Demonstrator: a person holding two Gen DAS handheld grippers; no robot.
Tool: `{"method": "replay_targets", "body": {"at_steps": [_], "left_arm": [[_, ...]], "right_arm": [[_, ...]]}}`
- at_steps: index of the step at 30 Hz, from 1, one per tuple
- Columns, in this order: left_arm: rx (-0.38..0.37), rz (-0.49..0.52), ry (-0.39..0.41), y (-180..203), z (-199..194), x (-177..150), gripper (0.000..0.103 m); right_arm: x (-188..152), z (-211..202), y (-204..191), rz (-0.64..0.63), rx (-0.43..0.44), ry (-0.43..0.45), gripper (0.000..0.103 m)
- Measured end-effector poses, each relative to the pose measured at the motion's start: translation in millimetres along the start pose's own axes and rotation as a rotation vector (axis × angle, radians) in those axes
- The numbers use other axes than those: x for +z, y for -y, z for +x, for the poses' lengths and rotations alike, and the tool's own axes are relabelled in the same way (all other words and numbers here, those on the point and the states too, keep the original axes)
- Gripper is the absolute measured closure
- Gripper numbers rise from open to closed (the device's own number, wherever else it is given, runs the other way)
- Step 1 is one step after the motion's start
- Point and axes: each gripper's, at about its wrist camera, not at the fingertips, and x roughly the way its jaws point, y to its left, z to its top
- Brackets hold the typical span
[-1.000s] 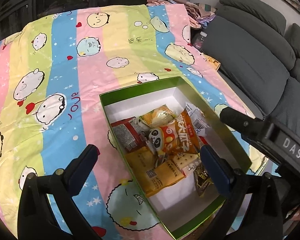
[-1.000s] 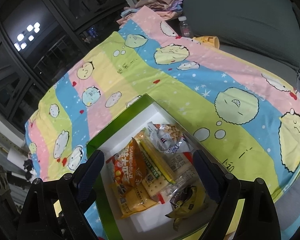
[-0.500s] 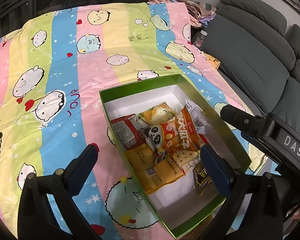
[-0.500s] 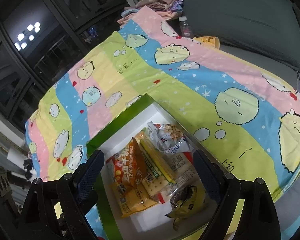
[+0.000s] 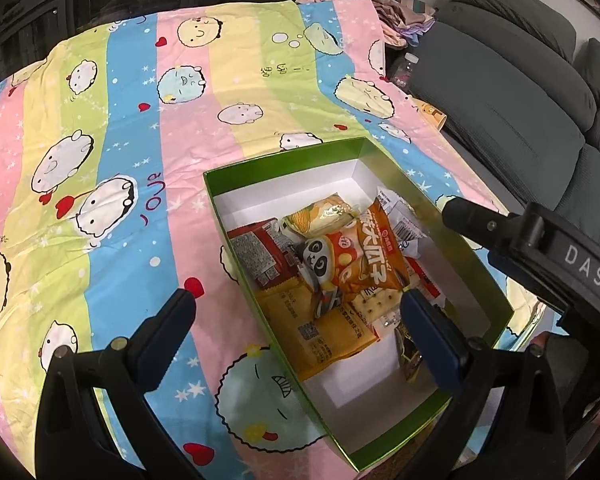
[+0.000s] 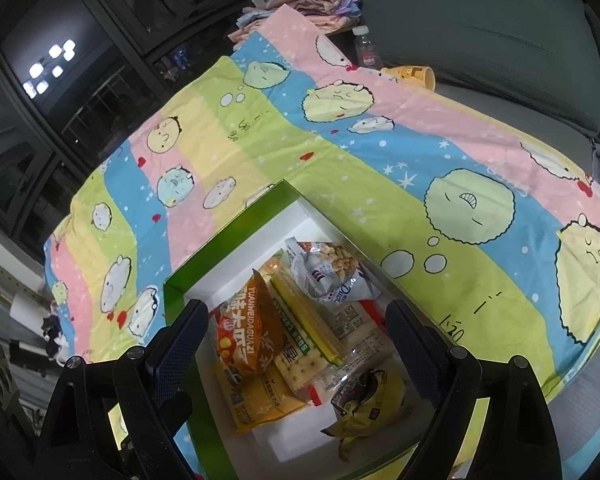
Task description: Organize snacks
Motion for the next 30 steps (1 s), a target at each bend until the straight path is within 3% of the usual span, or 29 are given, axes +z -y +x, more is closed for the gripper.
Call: {"method": "replay_targets", "body": {"at_steps": [30], "left_arm": [[-0.025, -0.029, 0.013, -6.1, -8.1, -1.9, 0.001]], "right_arm": [[-0.6, 4.4, -1.6, -0.015, -0.091, -0.004, 0.013]]}}
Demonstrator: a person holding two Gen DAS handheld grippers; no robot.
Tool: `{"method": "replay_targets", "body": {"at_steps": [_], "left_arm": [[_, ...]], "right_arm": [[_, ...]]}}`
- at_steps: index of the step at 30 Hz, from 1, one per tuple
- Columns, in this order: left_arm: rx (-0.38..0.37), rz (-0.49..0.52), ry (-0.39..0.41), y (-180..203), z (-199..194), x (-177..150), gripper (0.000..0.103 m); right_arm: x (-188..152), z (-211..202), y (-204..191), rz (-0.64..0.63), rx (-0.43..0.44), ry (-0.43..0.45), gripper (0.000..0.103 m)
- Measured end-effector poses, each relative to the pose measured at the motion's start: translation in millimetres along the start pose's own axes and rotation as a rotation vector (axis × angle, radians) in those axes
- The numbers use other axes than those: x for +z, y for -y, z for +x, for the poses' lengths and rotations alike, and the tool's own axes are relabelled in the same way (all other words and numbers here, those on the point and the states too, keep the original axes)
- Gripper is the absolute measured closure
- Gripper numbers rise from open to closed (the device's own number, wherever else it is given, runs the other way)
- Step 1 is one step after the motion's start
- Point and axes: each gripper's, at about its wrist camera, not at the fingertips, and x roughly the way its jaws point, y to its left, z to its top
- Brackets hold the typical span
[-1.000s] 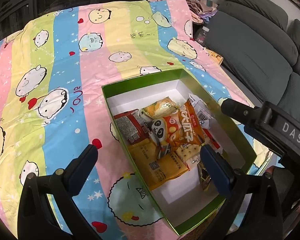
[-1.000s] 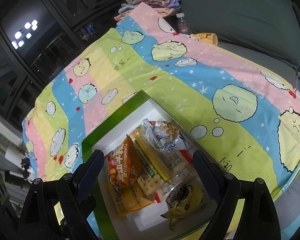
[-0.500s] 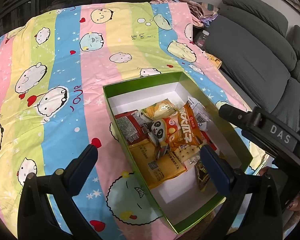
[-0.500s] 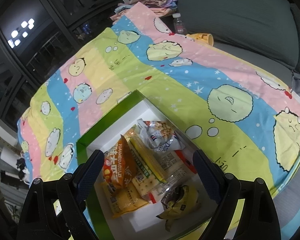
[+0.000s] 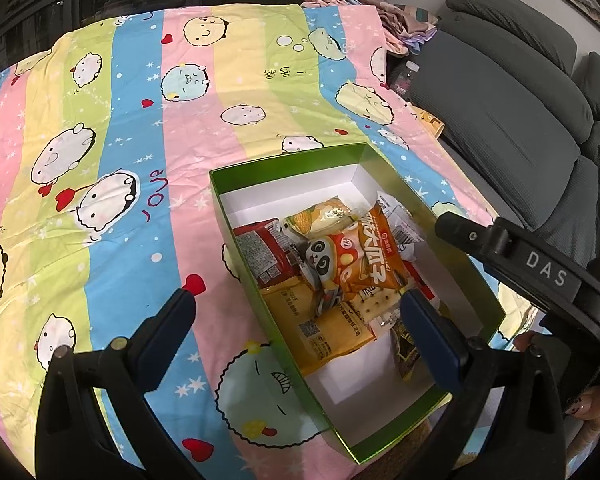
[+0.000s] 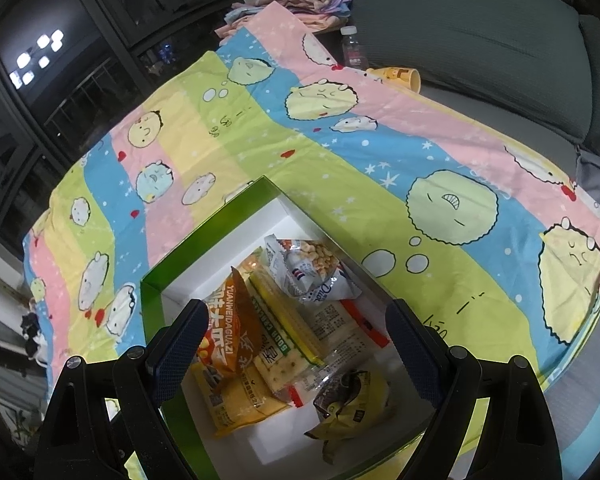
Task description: Organize snacks
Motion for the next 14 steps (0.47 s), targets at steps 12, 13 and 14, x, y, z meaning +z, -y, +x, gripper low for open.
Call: {"method": "replay_targets", "body": {"at_steps": [12, 13, 14], "left_arm": [[-0.003, -0.002, -0.009, -2.7, -0.2, -1.9, 0.001], [-0.002, -0.005, -0.01, -3.7, -0.6, -2.1, 0.001], [-0.002, -0.008, -0.011, -4.2, -0.6, -2.5, 0.001]], "right_arm": [[-0.2, 1.9, -0.8, -0.012, -0.02, -0.002, 0.013], [-0.6, 2.0, -1.8, -0.016, -0.024, -0.003, 0.013], [-1.0, 2.4, -2.8, -0.021, -0.027, -0.004, 0.013]]}}
